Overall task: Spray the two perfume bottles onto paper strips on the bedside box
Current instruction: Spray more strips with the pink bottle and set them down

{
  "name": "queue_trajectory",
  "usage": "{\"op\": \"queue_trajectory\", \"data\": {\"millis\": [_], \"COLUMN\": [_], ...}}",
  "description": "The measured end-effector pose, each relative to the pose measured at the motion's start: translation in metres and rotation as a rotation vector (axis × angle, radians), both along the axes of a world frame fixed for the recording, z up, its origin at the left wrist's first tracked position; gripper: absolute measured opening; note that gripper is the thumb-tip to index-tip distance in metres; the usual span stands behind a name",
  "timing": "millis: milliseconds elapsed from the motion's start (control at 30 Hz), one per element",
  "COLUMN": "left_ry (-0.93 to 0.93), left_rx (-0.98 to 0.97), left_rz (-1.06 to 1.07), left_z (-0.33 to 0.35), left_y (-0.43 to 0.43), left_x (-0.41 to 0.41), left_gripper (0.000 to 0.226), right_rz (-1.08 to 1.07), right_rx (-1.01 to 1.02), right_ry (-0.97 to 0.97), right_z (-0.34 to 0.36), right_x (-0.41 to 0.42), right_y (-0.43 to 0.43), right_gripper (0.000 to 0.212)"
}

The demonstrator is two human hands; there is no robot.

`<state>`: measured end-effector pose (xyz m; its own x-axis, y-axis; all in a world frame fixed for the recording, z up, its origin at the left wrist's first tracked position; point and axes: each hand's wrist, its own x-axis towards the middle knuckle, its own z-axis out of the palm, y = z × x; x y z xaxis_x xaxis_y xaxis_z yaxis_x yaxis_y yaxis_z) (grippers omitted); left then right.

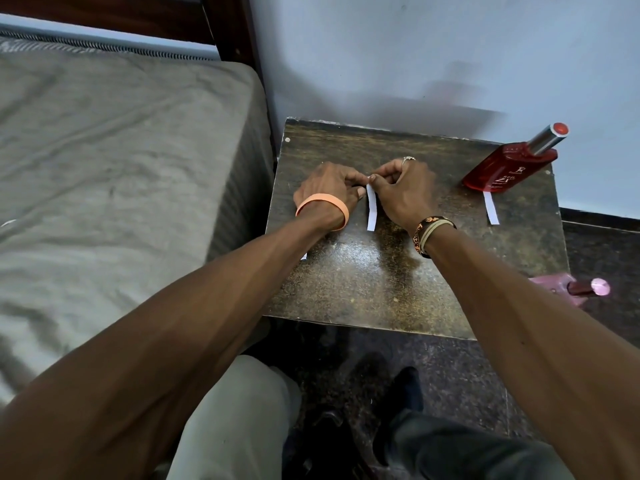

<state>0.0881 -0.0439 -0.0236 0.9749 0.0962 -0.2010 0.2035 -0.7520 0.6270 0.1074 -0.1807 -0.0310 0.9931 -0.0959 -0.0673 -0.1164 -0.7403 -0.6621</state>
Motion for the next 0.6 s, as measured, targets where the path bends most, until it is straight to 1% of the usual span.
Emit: {"op": "queue_trajectory", "data": {"millis": [300, 467, 533, 600], "left_ry": [0.001, -0.005, -0.005, -0.018], "left_rx": [0.01, -0.01, -0.052, -0.155], "left_rz": [-0.025, -0.044, -0.043, -0.002], "left_z": [0.002, 0.001, 0.0, -0.001], "left_y": [0.001, 0.002, 0.003, 0.006], "left_x": [-0.001, -0.001, -0.001, -0.004], "left_gripper": [0.021, 0.019, 0.019, 0.02], "right_rz": [0.017, 0.043, 0.041, -0.001], "right_rx": [-0.005, 0.043, 0.075, 0.156], "right_ry": [0.013, 0.034, 0.048, 0.061], "right_z": [0.004, 0.01, 0.013, 0.017], "right_x": [-0.003, -0.005, -0.005, -0.008], "right_y": [-0.001, -0.003, -0.005, -0.008], "right_gripper": [0.009, 0.012, 0.014, 0.012]}}
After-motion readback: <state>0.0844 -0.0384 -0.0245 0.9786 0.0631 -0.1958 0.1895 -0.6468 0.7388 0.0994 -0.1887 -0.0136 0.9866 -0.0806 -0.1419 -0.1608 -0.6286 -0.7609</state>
